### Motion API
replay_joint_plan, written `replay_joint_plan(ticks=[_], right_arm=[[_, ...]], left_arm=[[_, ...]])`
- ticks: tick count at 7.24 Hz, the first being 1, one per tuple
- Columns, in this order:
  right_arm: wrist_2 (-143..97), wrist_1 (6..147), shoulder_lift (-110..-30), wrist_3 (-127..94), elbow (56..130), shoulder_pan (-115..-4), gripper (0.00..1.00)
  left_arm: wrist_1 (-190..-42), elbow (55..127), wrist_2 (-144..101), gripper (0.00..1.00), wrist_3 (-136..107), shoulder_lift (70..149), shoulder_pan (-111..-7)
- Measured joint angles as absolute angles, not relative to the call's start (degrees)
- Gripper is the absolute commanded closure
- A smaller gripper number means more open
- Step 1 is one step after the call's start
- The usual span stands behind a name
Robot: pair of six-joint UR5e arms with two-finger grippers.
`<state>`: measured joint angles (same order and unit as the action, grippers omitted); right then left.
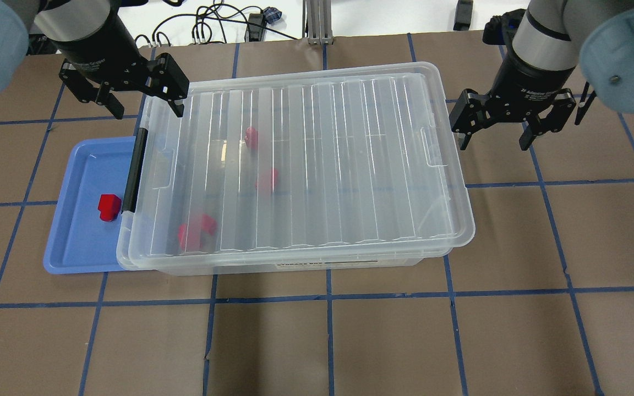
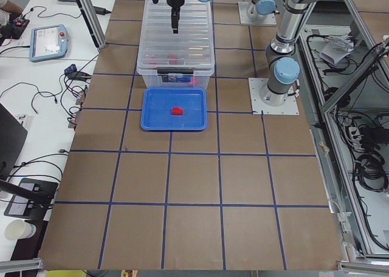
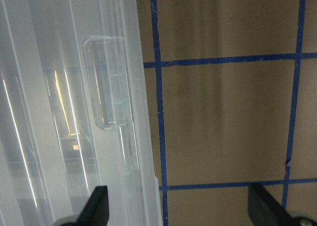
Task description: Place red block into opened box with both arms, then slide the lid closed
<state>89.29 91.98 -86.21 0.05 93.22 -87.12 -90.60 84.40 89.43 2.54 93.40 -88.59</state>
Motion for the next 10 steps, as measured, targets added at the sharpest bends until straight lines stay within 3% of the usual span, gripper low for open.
replay_joint_plan(ticks=[3, 10], right_arm=[[89.5, 99.5, -81.3, -0.4, 93.3, -87.2, 0.00], [89.3, 98.6, -76.8, -0.2, 93.3, -87.3, 0.00]], left_arm=[[-94.7, 84.3, 89.6, 0.00, 3.0, 94.0, -86.4], [-88.4, 88.6, 86.0, 0.00, 20.7, 101.7, -65.7]])
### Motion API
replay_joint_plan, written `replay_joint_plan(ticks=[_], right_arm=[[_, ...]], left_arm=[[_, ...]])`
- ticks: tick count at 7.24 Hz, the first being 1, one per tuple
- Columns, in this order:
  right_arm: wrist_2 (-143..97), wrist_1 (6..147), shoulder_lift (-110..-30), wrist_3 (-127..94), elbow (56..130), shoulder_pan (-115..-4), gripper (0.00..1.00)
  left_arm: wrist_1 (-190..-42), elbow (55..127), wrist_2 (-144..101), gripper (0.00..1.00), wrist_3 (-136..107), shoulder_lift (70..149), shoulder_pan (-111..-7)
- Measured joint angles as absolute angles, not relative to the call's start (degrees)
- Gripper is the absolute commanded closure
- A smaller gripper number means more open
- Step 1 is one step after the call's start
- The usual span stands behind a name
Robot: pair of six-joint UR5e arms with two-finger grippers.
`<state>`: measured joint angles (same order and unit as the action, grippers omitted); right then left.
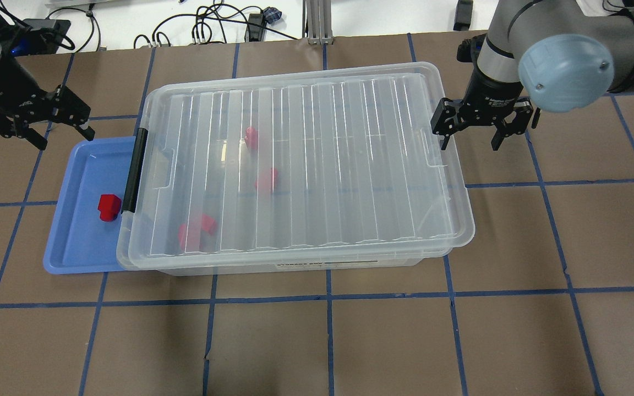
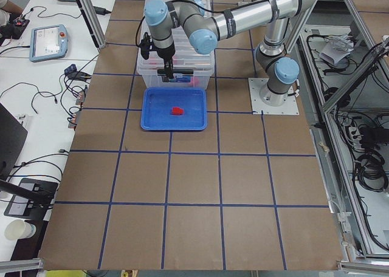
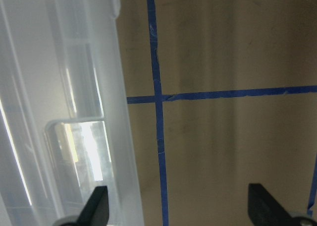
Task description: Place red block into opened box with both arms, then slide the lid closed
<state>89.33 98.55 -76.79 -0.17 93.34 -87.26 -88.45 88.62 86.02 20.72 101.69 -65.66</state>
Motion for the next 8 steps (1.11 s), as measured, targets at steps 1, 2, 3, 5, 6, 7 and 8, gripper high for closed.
replay_joint_plan(ticks=[1, 2, 3, 5, 6, 7, 8], right_arm=[[89.5, 98.7, -76.5, 0.1, 93.3, -87.2, 0.00], [89.6, 98.8, -76.2, 0.2, 93.3, -87.2, 0.00], [89.7, 98.9, -75.8, 0.3, 93.1, -87.1, 0.00], [91.2, 99.0, -75.4, 0.6, 92.9, -86.7, 0.00], [92.3, 99.1, -75.2, 0.9, 92.8, -86.0, 0.00], [92.9, 99.2, -75.2, 1.1, 92.8, -85.1, 0.00], [93.1, 99.4, -75.2, 1.5, 92.7, -84.4, 0.00]], left_arm=[[-85.3, 90.4, 86.0, 0.00, 23.7, 103.3, -63.5], [-79.3, 93.0, 85.9, 0.00, 25.5, 104.9, -62.4], [-73.1, 96.1, 86.2, 0.00, 26.9, 106.1, -61.8], [-64.6, 100.9, 87.1, 0.00, 29.0, 108.0, -60.4], [-61.9, 103.0, 87.0, 0.00, 29.6, 109.0, -60.0], [-58.8, 105.1, 87.0, 0.00, 30.1, 109.8, -59.9], [-56.0, 106.8, 86.9, 0.00, 30.6, 110.5, -59.8]])
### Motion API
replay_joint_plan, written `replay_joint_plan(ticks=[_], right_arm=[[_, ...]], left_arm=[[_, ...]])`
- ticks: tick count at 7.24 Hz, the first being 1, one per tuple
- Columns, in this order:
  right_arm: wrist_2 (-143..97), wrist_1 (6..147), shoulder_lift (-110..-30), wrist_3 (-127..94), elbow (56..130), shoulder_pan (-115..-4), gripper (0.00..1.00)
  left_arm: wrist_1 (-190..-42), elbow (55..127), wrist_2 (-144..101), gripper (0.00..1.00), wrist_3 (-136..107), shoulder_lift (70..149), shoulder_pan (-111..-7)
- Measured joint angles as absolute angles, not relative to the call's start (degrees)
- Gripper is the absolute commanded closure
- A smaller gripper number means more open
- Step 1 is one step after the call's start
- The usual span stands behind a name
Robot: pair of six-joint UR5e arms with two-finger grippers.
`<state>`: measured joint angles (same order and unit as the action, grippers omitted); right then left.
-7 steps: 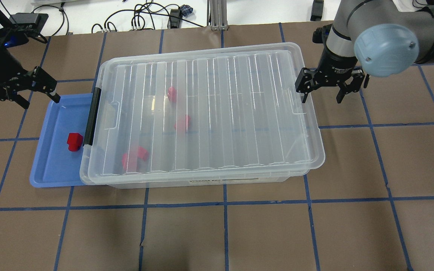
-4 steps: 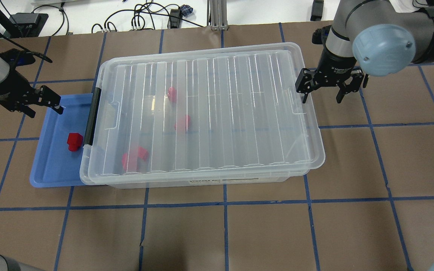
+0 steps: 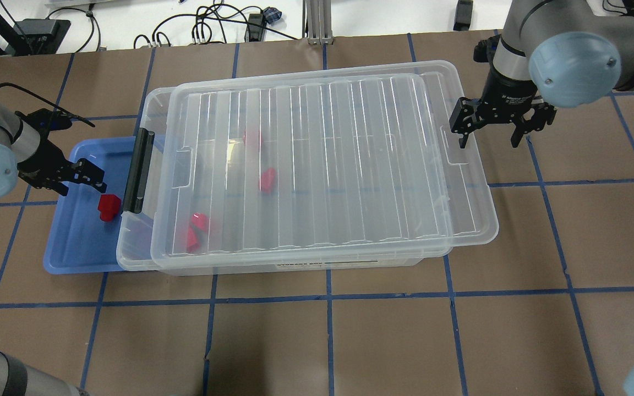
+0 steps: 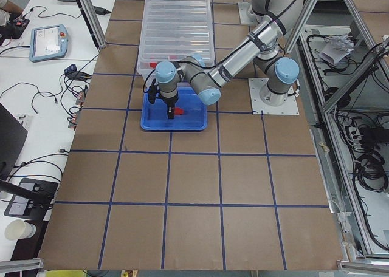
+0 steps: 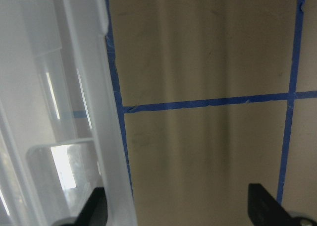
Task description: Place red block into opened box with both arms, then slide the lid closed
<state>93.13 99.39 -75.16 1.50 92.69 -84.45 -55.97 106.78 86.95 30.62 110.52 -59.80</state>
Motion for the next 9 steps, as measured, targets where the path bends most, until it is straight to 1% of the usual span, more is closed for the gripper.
replay_joint_plan(ticks=[2, 3, 4, 7, 9], right_arm=[[94.5, 99.5, -75.1, 2.5, 92.5, -83.5, 0.00], [95.2, 99.6, -75.1, 3.6, 92.5, -83.3, 0.00], [95.6, 99.6, -75.1, 4.6, 92.4, -82.6, 0.00], [95.9, 99.6, -75.1, 7.8, 92.3, -79.1, 0.00], [96.4, 99.7, -75.1, 8.6, 91.9, -78.6, 0.00]], left_arm=[[-53.5, 108.1, 86.9, 0.00, 30.9, 111.6, -60.2], [-53.3, 108.6, 87.0, 0.03, 31.0, 111.9, -60.6], [-53.3, 108.8, 87.2, 0.22, 30.9, 112.0, -60.9], [-53.4, 109.6, 87.8, 0.48, 30.6, 112.8, -61.1], [-53.3, 109.5, 87.8, 0.70, 30.7, 112.9, -61.3]])
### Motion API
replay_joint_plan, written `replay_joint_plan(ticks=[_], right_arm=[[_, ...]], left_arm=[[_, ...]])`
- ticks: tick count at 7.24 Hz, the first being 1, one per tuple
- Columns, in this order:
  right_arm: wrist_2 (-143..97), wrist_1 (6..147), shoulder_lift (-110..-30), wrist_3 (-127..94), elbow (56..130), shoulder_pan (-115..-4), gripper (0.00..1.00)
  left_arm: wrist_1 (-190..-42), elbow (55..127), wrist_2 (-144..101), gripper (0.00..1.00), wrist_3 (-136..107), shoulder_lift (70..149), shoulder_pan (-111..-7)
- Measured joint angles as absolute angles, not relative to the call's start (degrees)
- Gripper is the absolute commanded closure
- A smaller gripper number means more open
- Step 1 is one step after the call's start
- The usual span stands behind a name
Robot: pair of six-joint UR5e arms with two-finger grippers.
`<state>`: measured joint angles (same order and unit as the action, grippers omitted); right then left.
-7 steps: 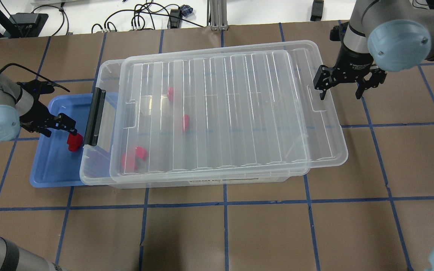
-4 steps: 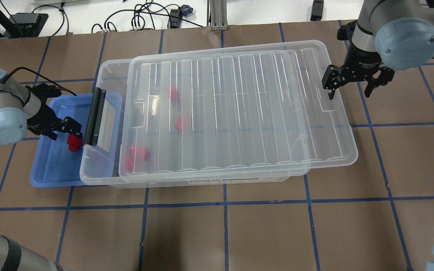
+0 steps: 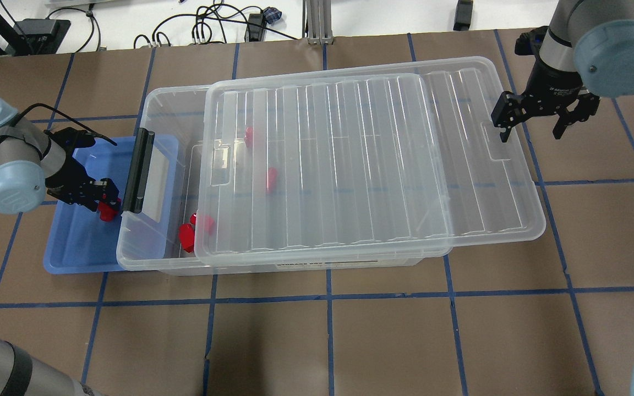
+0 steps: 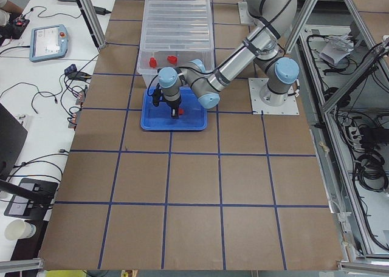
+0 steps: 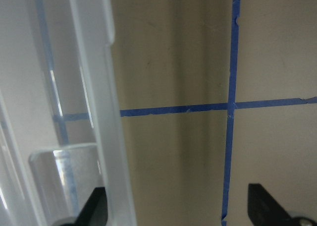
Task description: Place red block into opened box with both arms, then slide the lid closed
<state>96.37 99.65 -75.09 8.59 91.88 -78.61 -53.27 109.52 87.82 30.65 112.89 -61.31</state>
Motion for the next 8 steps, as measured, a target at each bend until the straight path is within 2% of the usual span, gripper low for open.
replay_joint_plan(ticks=[1, 4, 8], right_arm=[[96.6, 99.7, -75.1, 8.7, 91.7, -78.4, 0.00], [96.7, 99.7, -75.1, 12.1, 91.6, -76.0, 0.00], [98.1, 99.7, -75.1, 17.8, 91.6, -72.5, 0.00]], left_arm=[[-53.2, 109.1, 87.8, 0.86, 30.7, 112.7, -61.6], [-58.0, 105.0, 88.0, 0.90, 29.5, 110.2, -63.8], [-84.2, 85.1, 88.9, 0.90, 23.5, 106.4, -68.2]])
